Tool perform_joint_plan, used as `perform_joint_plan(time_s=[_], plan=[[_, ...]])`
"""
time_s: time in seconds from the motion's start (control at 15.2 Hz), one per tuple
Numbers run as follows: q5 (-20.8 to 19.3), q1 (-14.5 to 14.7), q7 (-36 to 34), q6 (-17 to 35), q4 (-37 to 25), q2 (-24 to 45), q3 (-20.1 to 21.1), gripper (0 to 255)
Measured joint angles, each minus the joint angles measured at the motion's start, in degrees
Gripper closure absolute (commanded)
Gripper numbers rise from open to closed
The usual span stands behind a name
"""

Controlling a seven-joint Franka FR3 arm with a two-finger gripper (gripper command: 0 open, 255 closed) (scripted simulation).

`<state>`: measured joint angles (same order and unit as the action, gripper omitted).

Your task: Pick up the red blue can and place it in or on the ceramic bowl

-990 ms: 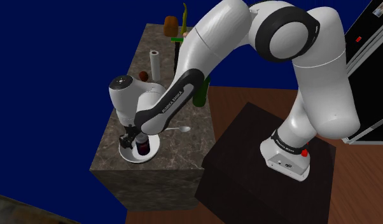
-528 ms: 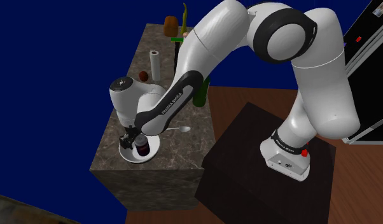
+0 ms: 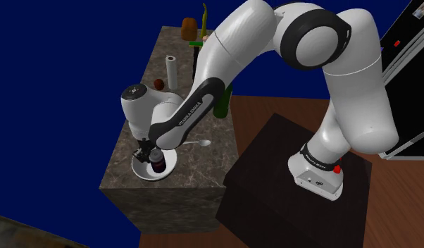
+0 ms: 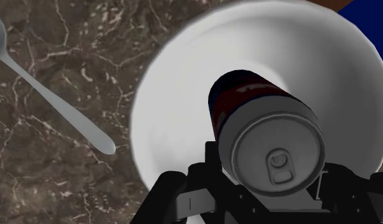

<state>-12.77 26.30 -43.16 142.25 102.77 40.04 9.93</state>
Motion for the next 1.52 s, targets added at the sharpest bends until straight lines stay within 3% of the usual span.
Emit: perform_joint_plan(time_s=[0.46, 1.52], plan=[[0.46, -0.33, 0.37, -1.35, 0.92, -1.92, 0.49, 255], [2.80, -1.53, 1.98, -9.74, 0.92, -10.39, 2.29, 255]])
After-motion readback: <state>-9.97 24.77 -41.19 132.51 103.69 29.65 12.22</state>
